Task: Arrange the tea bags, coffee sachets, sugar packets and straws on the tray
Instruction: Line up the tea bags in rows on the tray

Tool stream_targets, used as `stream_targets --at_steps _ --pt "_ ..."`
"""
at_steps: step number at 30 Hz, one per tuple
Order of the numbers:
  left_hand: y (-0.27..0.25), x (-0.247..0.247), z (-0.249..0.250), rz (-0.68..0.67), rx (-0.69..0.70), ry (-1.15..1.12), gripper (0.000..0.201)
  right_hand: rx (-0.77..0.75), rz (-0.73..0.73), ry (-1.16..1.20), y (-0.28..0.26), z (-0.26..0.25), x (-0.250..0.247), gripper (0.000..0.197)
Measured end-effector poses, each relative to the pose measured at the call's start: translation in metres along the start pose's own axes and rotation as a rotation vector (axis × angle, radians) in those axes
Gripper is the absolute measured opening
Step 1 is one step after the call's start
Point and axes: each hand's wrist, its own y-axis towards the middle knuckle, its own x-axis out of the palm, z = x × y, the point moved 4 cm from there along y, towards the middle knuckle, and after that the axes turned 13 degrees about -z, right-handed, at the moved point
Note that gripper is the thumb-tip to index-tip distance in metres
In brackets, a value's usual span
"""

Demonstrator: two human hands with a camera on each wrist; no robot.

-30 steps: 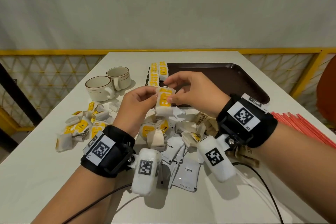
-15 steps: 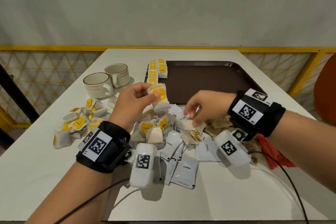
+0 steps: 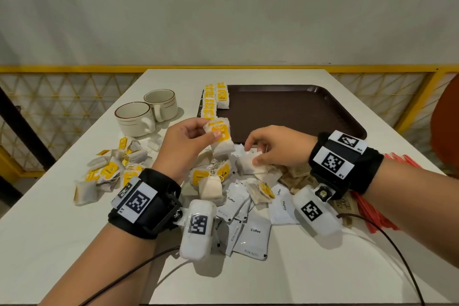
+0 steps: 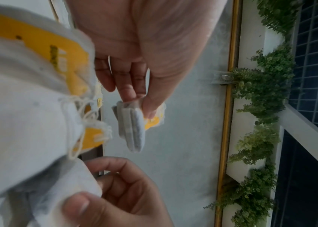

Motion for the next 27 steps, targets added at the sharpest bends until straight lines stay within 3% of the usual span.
stream_targets --at_steps 4,12,18,22,27 --pt "-0.001 0.001 0.0 -0.002 -0.009 -0.006 0.017 -0.049 0.036 0.062 -0.007 -0.001 -0.008 0.012" --pt "-0.001 0.0 0.0 0.01 -0.009 0.002 0.02 -0.065 -0.006 0.113 -0.017 -0.004 -0.015 0.028" --pt "-0.001 -0.001 0.0 0.034 0.007 -0.009 0.025 -0.135 0.147 0.235 -0.017 -0.002 -0.024 0.007" --pt "-0.003 0.0 0.002 0.032 0.021 -0.011 0.034 -0.207 0.166 0.483 -0.018 -0.009 -0.03 0.01" --pt "-0.003 0.002 0.004 0.022 0.045 -0.016 0.036 -0.301 0.015 0.858 -0.014 -0.028 -0.02 0.022"
